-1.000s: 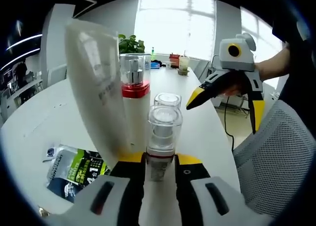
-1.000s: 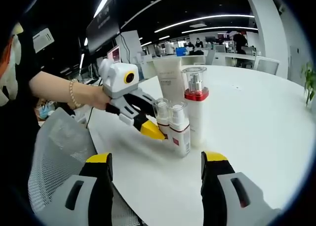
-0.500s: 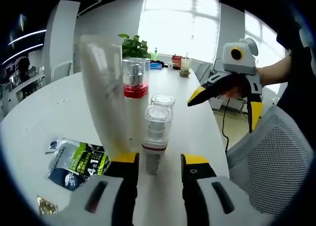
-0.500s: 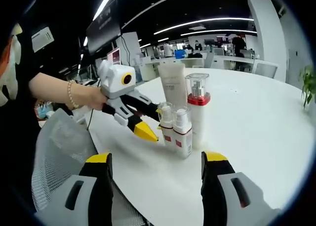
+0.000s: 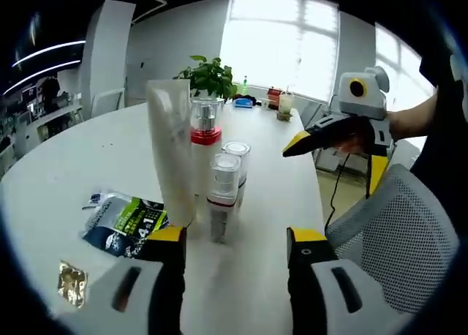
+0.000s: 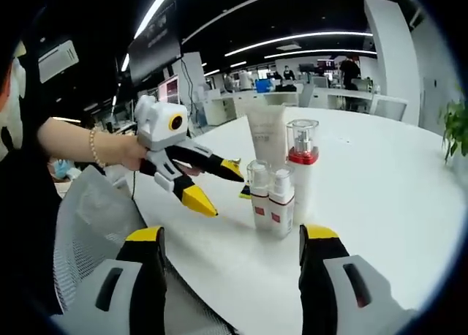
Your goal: Arrange the skincare products in the storage area until every visible bottle or jar stands upright without overlapping.
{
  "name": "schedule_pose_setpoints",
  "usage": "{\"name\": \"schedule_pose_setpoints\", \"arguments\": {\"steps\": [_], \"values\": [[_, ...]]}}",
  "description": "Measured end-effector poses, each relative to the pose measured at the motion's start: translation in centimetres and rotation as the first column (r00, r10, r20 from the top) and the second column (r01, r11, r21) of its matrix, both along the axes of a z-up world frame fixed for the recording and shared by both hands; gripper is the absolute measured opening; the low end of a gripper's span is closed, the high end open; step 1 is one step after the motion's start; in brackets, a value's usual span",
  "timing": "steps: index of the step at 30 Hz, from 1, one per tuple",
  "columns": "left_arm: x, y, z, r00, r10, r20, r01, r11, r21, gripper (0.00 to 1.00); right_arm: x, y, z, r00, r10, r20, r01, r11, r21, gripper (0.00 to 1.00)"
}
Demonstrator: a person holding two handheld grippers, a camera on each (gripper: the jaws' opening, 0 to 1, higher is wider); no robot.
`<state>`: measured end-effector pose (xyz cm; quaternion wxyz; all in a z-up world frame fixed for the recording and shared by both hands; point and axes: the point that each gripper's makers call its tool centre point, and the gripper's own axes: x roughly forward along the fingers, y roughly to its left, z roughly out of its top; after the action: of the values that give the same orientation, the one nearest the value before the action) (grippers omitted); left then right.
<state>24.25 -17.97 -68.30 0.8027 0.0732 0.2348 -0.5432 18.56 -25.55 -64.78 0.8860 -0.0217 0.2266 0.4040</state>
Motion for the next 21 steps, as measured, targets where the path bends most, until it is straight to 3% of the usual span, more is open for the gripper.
{"name": "schedule_pose_setpoints", "arguments": {"steps": [13,16,18,21], "values": [[-1.8,5.6,1.4,0.985,0.170,-0.017,-0.170,0.985,-0.005,0.65,-0.8,0.8,0.4,0.999,-0.031,0.012,0.030,0.999,0.033,0.77],[-2.5,7.1,1.9,0.972,0.232,-0.031,-0.232,0.972,-0.020,0.67,-1.1,1.2,0.3,1.000,-0.030,0.006,0.030,0.998,0.048,0.78],[-3.1,8.3,1.8,0.956,0.284,-0.072,-0.286,0.958,-0.011,0.68,-1.4,1.4,0.3,1.000,-0.030,0.001,0.030,0.998,0.051,0.79],[-3.8,9.0,2.1,0.941,0.331,-0.070,-0.332,0.943,-0.007,0.70,-1.7,1.7,0.3,1.000,-0.024,-0.004,0.024,0.998,0.060,0.80]]}}
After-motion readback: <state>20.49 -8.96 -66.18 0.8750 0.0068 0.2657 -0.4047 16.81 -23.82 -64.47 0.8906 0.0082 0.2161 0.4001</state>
